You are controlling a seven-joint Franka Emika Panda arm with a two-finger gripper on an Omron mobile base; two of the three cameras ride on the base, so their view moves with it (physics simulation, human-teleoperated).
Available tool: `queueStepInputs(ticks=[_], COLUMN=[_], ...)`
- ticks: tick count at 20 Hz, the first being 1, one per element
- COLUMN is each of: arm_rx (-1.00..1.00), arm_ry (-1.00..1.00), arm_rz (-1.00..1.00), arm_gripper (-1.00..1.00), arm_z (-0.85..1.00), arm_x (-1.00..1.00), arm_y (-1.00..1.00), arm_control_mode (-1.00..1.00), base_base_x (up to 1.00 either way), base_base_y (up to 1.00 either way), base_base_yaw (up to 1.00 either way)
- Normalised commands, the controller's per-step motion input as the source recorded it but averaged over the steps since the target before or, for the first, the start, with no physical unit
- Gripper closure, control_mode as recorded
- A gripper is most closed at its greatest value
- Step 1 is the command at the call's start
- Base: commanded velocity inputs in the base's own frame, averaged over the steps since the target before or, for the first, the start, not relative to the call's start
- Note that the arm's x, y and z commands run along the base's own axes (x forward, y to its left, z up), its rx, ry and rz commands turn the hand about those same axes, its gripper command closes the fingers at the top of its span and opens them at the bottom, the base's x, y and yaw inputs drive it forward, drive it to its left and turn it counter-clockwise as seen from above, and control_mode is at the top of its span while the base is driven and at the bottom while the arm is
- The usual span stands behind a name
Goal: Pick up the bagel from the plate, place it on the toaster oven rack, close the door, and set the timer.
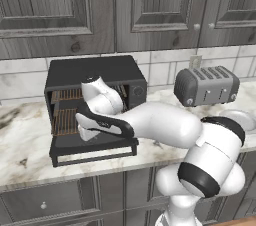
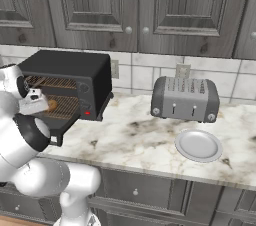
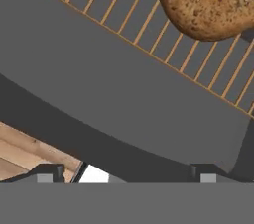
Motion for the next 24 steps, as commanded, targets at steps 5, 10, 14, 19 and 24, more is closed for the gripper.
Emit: queueStepInputs(ticks=[5, 10, 14, 19, 24], arm_rx=[0.02, 0.0, 0.0, 0.0, 0.0], arm_ry=[0.01, -0.05, -0.09, -0.1, -0.09], arm_rz=[-0.36, -0.23, -0.18, -0.14, -0.13], arm_gripper=[-1.0, -1.0, -1.0, -1.0, -1.0], arm_z=[-0.24, -0.23, -0.1, -0.08, -0.2], arm_x=[0.07, 0.02, 0.17, 0.14, 0.07], arm_y=[-0.07, 0.0, 0.0, 0.0, 0.0], arm_control_mode=[-1.0, -1.0, -1.0, -1.0, -1.0], base_base_x=[0.0, 0.0, 0.0, 0.0, 0.0], base_base_y=[0.0, 0.0, 0.0, 0.0, 0.0], base_base_yaw=[0.0, 0.0, 0.0, 0.0, 0.0])
